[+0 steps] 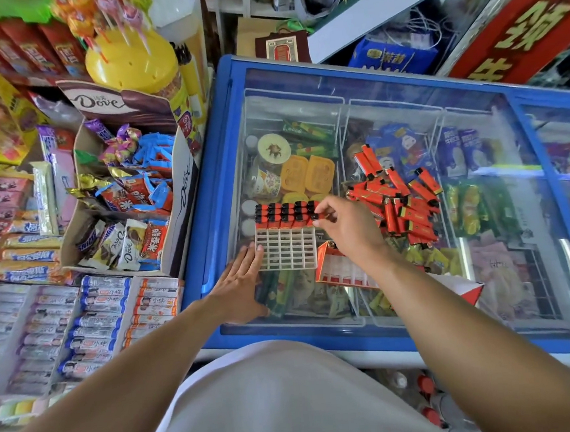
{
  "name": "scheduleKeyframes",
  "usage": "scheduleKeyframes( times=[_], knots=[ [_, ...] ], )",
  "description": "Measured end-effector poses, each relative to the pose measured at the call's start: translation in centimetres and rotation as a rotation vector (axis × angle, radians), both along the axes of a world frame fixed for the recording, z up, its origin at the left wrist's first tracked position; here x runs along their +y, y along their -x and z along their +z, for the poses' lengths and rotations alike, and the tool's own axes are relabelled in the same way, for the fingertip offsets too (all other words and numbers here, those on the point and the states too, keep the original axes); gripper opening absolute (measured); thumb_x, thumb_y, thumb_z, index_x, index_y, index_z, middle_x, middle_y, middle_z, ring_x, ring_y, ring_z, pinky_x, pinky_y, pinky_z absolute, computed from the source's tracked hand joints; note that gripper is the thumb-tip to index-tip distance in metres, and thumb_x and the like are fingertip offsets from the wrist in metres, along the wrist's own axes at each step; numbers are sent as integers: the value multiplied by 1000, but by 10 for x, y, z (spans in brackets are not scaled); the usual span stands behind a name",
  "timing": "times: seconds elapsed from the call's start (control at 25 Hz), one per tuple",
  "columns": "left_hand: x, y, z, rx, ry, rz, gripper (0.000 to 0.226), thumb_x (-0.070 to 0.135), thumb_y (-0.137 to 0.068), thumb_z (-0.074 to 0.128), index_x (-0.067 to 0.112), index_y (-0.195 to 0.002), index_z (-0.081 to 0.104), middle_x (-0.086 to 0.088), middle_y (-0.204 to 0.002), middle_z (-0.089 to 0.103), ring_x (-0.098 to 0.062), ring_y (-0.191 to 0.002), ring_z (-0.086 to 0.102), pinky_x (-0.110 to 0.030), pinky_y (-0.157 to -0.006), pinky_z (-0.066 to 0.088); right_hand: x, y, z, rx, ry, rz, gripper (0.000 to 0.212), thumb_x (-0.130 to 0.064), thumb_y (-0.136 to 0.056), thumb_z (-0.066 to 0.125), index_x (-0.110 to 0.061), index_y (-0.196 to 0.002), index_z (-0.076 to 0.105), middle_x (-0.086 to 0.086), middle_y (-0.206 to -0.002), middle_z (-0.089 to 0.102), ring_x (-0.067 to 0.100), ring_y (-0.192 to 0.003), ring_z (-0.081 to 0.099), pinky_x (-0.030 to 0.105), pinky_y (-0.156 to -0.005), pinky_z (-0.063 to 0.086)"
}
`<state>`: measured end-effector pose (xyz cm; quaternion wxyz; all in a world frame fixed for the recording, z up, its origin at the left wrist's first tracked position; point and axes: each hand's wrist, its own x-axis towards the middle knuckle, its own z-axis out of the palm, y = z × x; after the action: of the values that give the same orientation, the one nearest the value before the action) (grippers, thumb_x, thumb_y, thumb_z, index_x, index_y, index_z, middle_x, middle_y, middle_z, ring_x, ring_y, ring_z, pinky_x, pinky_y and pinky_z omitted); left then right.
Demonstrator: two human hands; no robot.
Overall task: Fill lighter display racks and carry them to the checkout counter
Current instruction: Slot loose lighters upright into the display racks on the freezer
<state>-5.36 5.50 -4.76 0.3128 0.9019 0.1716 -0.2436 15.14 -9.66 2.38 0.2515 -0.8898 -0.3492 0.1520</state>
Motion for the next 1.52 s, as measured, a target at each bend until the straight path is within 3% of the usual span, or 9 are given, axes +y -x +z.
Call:
scheduleKeyframes(
  times=[0.12,0.28,0.64,0.84,0.96,1.36,1.44,1.52],
  knots=[
    [0,1,-2,4,-11,-2,132,50,-81,78,20,-156,-26,2,-165,-29,-13,-149,-29,-34,-120,-13,0,1,0,-42,-15,-12,20,-28,-87,76,-23,-106,73,-9,-105,70,7,-81,64,34,-75,57],
    [0,0,-2,-4,-9,-8,132,51,-81,78,19,-156,-26,2,-165,-28,-14,-149,-29,-33,-118,-15,-2,2,0,-66,12,-9,19,-31,-86,76,-28,-105,74,-14,-97,69,3,-81,63,33,-72,58],
    [0,0,-5,-12,-20,-14,133,53,-80,79,18,-157,-24,1,-166,-26,-10,-144,-31,-33,-116,-15,-7,7,3,-144,6,-32,16,-35,-88,74,-28,-102,74,-14,-100,70,2,-79,63,25,-69,54],
    [0,0,-7,-20,-31,-12,131,53,-81,78,18,-157,-24,0,-167,-24,-9,-142,-32,-35,-118,-15,-6,11,2,-194,28,-40,18,-38,-91,69,-31,-107,74,-15,-99,69,-5,-72,52,8,-57,33],
    [-1,1,-8,-18,-34,-10,132,52,-81,78,18,-157,-24,0,-167,-24,-8,-143,-30,-37,-121,-12,-7,11,2,-219,56,-34,17,-39,-94,66,-32,-106,75,-14,-95,68,-3,-66,49,10,-52,27],
    [0,1,-9,-20,-21,-2,131,51,-81,78,20,-157,-24,3,-166,-24,-9,-145,-30,-34,-119,-12,-10,14,2,-198,48,-46,17,-39,-95,65,-33,-106,76,-14,-94,66,-2,-64,48,13,-51,29],
    [3,1,-7,-26,-9,0,128,48,-82,78,21,-158,-21,5,-167,-22,-12,-151,-24,-33,-120,-10,-12,6,2,-182,23,-77,17,-37,-95,65,-32,-107,75,-14,-98,66,-6,-59,44,14,-49,29],
    [4,3,-1,-72,55,68,117,41,-85,77,22,-161,-10,9,-168,-12,-11,-155,-12,-31,-125,0,-21,-16,0,-159,18,-180,16,-31,-96,65,-30,-109,73,-14,-105,68,-6,-66,54,14,-50,37]
  ],
)
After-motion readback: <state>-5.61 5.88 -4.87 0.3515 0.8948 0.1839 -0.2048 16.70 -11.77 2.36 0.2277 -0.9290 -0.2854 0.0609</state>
